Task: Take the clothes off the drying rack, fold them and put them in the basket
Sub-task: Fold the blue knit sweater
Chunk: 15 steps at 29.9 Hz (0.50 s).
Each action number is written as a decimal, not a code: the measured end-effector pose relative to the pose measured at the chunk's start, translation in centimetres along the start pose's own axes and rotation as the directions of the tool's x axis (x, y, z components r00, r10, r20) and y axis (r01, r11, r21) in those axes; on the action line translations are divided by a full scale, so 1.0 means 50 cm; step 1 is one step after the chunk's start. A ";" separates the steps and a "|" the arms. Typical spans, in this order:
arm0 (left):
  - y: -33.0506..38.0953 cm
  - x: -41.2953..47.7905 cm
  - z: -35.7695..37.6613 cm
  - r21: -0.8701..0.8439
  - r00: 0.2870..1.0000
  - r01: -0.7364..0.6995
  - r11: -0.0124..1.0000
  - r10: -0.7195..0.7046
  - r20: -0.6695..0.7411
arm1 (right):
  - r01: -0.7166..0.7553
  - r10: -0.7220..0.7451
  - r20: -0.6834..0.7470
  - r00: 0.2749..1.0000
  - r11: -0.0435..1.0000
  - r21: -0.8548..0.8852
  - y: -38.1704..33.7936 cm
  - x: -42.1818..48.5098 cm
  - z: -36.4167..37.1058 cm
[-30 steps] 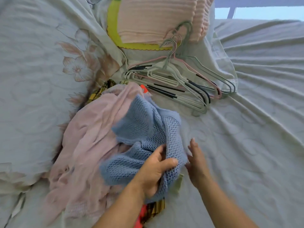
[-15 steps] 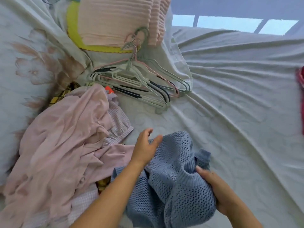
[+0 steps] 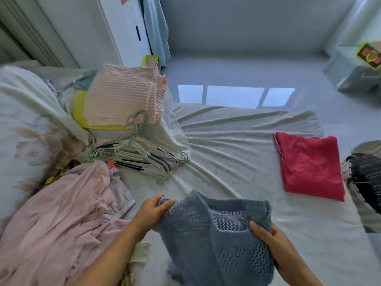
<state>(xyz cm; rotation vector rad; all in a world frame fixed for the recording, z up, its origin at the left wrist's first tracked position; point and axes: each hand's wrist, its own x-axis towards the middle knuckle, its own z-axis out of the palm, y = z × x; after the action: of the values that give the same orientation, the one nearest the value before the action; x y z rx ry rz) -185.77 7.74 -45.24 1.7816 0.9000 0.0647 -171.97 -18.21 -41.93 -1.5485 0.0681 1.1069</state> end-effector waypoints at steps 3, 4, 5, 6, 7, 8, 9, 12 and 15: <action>0.069 -0.067 -0.058 -0.116 0.995 -0.046 0.992 0.036 -0.089 | 0.079 -0.093 -0.119 0.989 0.990 -0.116 -0.037 -0.049 -0.047; 0.100 -0.089 -0.070 -0.106 0.992 -0.096 0.990 0.086 -0.092 | 0.092 -0.118 -0.132 0.984 0.978 -0.185 -0.049 -0.063 -0.061; 0.131 -0.108 -0.080 -0.090 0.986 -0.142 0.986 0.133 -0.097 | 0.110 -0.148 -0.127 0.981 0.957 -0.267 -0.063 -0.075 -0.076; 0.164 -0.130 -0.086 -0.066 0.980 -0.182 0.981 0.175 -0.098 | 0.141 -0.188 -0.098 0.977 0.922 -0.360 -0.078 -0.090 -0.094; 0.193 -0.148 -0.092 -0.051 0.972 -0.218 0.975 0.212 -0.104 | 0.185 -0.226 -0.041 0.973 0.875 -0.447 -0.094 -0.105 -0.105; 0.222 -0.166 -0.098 -0.048 0.963 -0.249 0.967 0.242 -0.115 | 0.233 -0.255 0.031 0.967 0.820 -0.523 -0.118 -0.131 -0.112; 0.249 -0.181 -0.104 -0.057 0.953 -0.282 0.958 0.274 -0.128 | 0.268 -0.272 0.085 0.959 0.758 -0.595 -0.145 -0.160 -0.120; 0.320 -0.216 -0.128 -0.038 0.923 -0.353 0.935 0.341 -0.181 | 0.407 -0.411 0.185 0.893 0.560 -0.721 -0.221 -0.219 -0.160; 0.379 -0.240 -0.159 -0.003 0.882 -0.408 0.913 0.393 -0.261 | 0.460 -0.451 0.286 0.846 0.342 -0.819 -0.297 -0.270 -0.199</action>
<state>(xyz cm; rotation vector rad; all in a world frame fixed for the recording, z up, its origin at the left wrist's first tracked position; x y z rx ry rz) -187.71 4.48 -21.75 1.9076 0.6826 0.5952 -164.79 -28.17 -23.21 -2.2569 -1.0768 0.6576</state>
